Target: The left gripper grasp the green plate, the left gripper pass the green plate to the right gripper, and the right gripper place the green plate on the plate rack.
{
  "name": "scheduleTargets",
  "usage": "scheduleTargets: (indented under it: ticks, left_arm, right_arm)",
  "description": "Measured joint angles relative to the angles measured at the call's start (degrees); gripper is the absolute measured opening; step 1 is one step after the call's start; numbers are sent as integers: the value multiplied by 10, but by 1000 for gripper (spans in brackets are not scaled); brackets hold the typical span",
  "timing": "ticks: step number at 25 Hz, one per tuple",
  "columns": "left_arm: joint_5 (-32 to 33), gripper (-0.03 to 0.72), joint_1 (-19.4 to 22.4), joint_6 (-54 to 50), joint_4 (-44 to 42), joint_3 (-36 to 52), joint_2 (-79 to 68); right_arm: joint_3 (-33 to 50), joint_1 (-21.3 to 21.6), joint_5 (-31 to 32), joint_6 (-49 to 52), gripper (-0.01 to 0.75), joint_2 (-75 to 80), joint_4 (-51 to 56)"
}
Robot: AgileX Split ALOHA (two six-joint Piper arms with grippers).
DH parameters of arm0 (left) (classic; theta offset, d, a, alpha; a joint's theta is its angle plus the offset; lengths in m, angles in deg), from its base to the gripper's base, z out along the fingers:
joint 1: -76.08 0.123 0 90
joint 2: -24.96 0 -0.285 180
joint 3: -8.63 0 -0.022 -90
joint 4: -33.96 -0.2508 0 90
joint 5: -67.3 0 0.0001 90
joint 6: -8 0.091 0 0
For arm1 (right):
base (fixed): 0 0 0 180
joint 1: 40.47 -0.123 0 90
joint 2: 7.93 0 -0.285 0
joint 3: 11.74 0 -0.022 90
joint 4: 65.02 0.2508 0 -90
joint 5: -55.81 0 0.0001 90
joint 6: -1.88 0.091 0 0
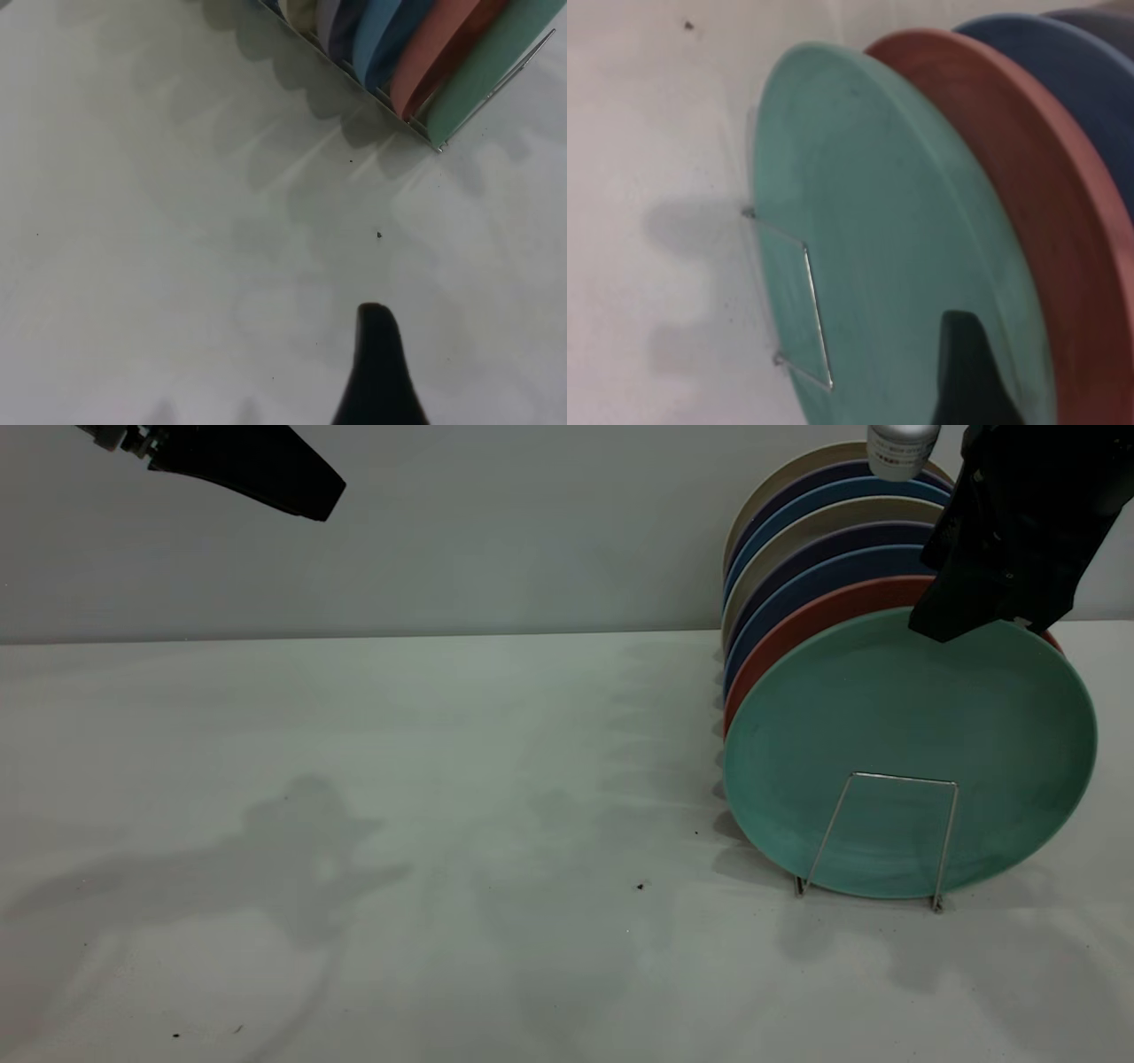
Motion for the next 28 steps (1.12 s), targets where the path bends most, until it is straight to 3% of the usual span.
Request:
scheduleTargets:
  ticks: [7, 12, 20, 23, 28]
  left_arm:
    - [0, 564, 0, -2, -1, 0, 3]
    - [1, 564, 0, -50, -21, 0, 46]
    - [54, 564, 0, -304, -215, 0, 166]
    - [90, 564, 0, -407, -291, 0, 212]
    - [164, 564, 0, -528, -386, 1, 275]
  right_arm:
    - [-1, 0, 26, 50, 458, -50, 0]
    - [-1, 0, 137, 236, 458, -155, 9]
    - [2, 0, 378, 478, 458, -338, -22]
    - [30, 0, 419, 536, 458, -401, -44]
    - [140, 0, 434, 610, 458, -501, -124]
